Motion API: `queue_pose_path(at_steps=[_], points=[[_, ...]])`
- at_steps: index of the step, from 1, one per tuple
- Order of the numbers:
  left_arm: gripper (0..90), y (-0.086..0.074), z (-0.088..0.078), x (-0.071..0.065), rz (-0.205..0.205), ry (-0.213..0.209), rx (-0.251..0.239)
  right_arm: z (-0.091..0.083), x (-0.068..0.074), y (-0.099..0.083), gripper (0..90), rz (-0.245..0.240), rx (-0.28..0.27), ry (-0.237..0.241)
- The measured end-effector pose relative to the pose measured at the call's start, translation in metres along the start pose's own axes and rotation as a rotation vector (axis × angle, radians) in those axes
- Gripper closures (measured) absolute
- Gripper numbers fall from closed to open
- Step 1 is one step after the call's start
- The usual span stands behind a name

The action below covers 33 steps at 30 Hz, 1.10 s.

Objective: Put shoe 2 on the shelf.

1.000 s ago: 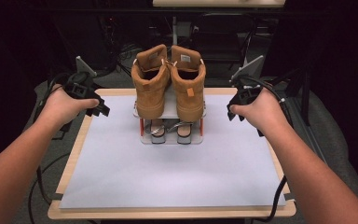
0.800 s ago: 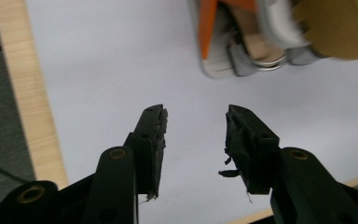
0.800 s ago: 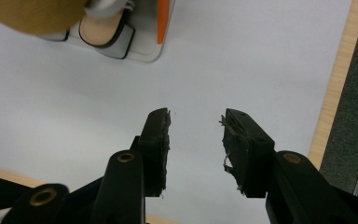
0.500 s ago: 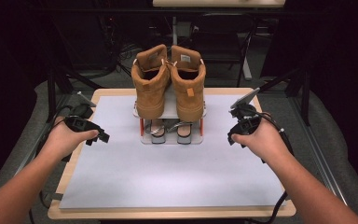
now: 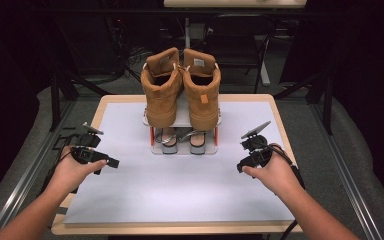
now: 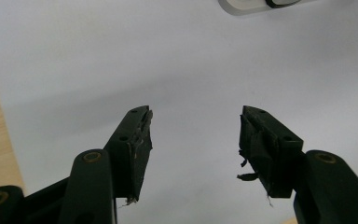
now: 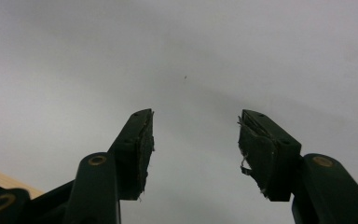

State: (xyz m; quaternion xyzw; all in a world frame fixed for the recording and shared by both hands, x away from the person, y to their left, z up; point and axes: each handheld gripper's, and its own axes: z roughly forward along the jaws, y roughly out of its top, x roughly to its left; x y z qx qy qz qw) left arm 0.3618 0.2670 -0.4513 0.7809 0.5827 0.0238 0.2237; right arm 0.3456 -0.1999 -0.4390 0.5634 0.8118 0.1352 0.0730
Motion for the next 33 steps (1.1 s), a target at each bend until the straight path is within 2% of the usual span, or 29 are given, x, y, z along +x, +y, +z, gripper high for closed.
queue_pose_path(at_steps=[1,2,3,4,5,6,8,9,11,12,14,15,16,17,18,19,20,21,22,23,24,25,26,27,28,30,33], points=[[43.6,-0.005,0.004,0.0,0.0,-0.006,-0.008,0.004,0.001,-0.003,44.5,0.008,-0.02,0.015],[43.6,-0.008,0.006,0.001,0.001,-0.007,-0.016,0.006,0.001,-0.006,44.5,-0.014,-0.011,-0.004],[43.6,-0.008,0.006,0.001,0.001,-0.007,-0.016,0.006,0.001,-0.006,44.5,-0.014,-0.011,-0.004],[43.7,-0.016,0.014,0.001,0.016,0.017,-0.027,0.015,0.003,-0.013,44.4,-0.003,-0.031,0.014],[43.7,-0.021,0.02,0.001,0.02,0.021,-0.029,0.016,0.003,-0.015,44.4,-0.017,-0.022,-0.004],[43.7,-0.021,0.02,0.001,0.02,0.021,-0.029,0.022,0.003,-0.02,44.4,-0.012,-0.042,0.003],[43.8,-0.033,0.032,0.005,-0.001,-0.03,-0.03,0.028,0.003,-0.026,44.4,-0.016,-0.047,-0.003],[44.2,-0.038,0.036,0.006,-0.006,-0.05,-0.044,0.033,0.003,-0.03,44.4,0.003,-0.072,0.018],[44.3,-0.046,0.044,0.007,-0.014,-0.079,-0.055,0.04,0.001,-0.036,44.4,0.014,-0.084,0.036],[44.5,-0.048,0.046,0.007,-0.013,-0.079,-0.065,0.044,0.001,-0.04,44.4,0.026,-0.093,0.056],[45.6,-0.055,0.052,0.006,0.017,-0.045,-0.083,0.05,0.001,-0.047,44.5,0.048,-0.122,0.073],[45.6,-0.055,0.052,0.006,0.017,-0.045,-0.083,0.05,0.001,-0.047,44.5,0.048,-0.122,0.073],[45.6,-0.062,0.057,0.006,0.03,-0.046,-0.111,0.053,0.001,-0.052,44.5,0.055,-0.16,0.073],[45.6,-0.062,0.057,0.006,0.03,-0.046,-0.111,0.053,0.001,-0.052,44.5,0.055,-0.16,0.073],[45.5,-0.067,0.06,0.006,0.035,-0.045,-0.14,0.056,0.002,-0.056,44.5,0.063,-0.201,0.075],[45.4,-0.069,0.062,0.006,0.04,-0.03,-0.146,0.056,0.003,-0.058,44.6,0.068,-0.213,0.08],[45.4,-0.072,0.064,0.007,0.039,-0.02,-0.15,0.056,0.002,-0.06,44.5,0.057,-0.214,0.065],[45.4,-0.074,0.066,0.008,0.036,-0.029,-0.155,0.058,0.004,-0.062,44.6,0.068,-0.243,0.084],[45.4,-0.076,0.067,0.01,0.033,-0.046,-0.168,0.059,0.004,-0.064,44.5,0.065,-0.247,0.084],[45.0,-0.076,0.067,0.01,0.033,-0.046,-0.168,0.061,0.006,-0.067,44.5,0.067,-0.259,0.088],[45.0,-0.078,0.067,0.011,0.043,-0.056,-0.187,0.061,0.006,-0.069,44.6,0.044,-0.252,0.066],[45.0,-0.078,0.067,0.011,0.043,-0.056,-0.187,0.061,0.006,-0.069,44.6,0.044,-0.252,0.066],[45.0,-0.079,0.067,0.013,0.054,-0.046,-0.199,0.065,0.007,-0.072,44.5,0.023,-0.27,0.052],[45.0,-0.08,0.067,0.014,0.056,-0.046,-0.203,0.068,0.009,-0.074,44.6,0.028,-0.291,0.054],[44.9,-0.081,0.067,0.014,0.061,-0.044,-0.212,0.069,0.009,-0.076,44.6,0.007,-0.292,0.044],[44.6,-0.083,0.067,0.014,0.066,-0.04,-0.224,0.075,0.012,-0.078,44.4,0.007,-0.335,0.054],[44.2,-0.085,0.066,0.014,0.087,-0.024,-0.239,0.082,0.014,-0.083,44.2,-0.01,-0.372,0.037]])
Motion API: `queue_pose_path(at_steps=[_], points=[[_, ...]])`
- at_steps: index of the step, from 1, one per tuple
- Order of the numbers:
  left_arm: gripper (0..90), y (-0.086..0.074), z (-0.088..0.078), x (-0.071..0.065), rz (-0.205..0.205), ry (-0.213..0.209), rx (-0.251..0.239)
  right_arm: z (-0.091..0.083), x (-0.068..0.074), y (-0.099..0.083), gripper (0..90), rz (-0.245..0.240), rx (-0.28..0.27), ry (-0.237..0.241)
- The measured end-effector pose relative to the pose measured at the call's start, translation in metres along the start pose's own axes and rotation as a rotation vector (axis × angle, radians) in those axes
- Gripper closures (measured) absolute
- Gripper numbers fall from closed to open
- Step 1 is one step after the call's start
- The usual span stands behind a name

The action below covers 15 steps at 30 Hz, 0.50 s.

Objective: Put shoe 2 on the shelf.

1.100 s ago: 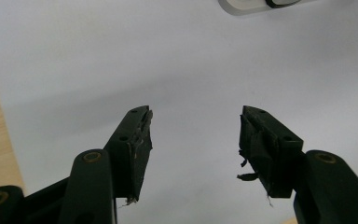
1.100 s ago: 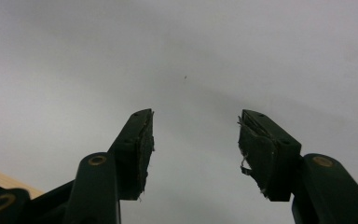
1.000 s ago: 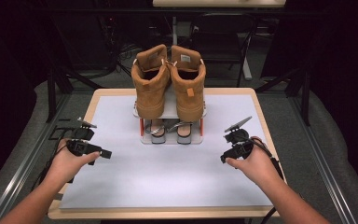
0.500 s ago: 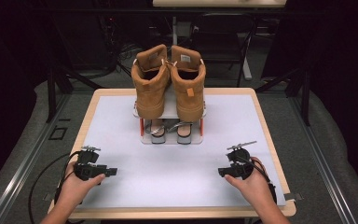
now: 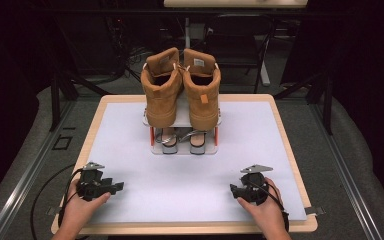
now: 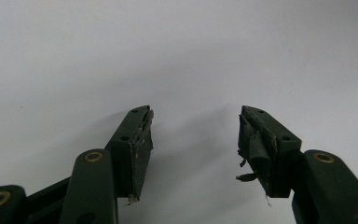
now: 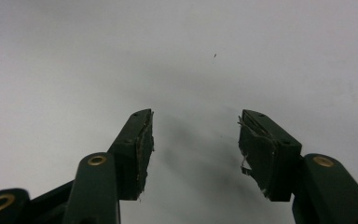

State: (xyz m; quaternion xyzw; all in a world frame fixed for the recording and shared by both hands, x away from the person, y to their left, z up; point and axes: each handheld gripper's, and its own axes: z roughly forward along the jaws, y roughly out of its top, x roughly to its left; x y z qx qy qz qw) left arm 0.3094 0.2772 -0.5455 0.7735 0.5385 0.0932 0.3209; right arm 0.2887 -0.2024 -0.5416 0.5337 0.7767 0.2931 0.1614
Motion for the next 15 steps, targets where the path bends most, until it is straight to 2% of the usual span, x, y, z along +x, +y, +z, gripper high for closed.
queue_pose_path(at_steps=[1,2,3,6,9,12,13,14,15], points=[[44.1,-0.002,-0.001,-0.001,0.008,0.006,-0.014,-0.001,-0.002,-0.001,43.9,-0.034,0.013,-0.017],[44.1,-0.002,-0.001,-0.001,0.008,0.006,-0.014,-0.001,-0.002,-0.001,43.9,-0.034,0.013,-0.017],[44.1,-0.004,-0.001,-0.001,0.021,0.012,-0.018,0.003,0.001,-0.006,42.9,-0.012,-0.04,-0.001],[43.6,-0.006,0.0,-0.001,0.037,0.019,-0.023,0.005,0.002,-0.01,42.3,-0.02,-0.055,-0.004],[43.4,-0.007,0.001,-0.002,0.051,0.028,-0.032,0.008,0.005,-0.015,37.7,-0.056,-0.077,-0.015],[42.9,-0.008,0.002,-0.004,0.064,0.036,-0.041,0.008,0.004,-0.015,37.1,-0.071,-0.093,-0.029],[42.6,-0.009,0.004,-0.005,0.094,0.037,-0.056,0.005,0.001,-0.015,37.1,-0.093,-0.084,-0.047],[42.1,-0.009,0.005,-0.006,0.107,0.034,-0.063,0.007,0.001,-0.016,37.1,-0.069,-0.11,-0.036],[41.8,-0.009,0.005,-0.006,0.107,0.034,-0.063,0.007,0.001,-0.016,37.1,-0.069,-0.11,-0.036]])
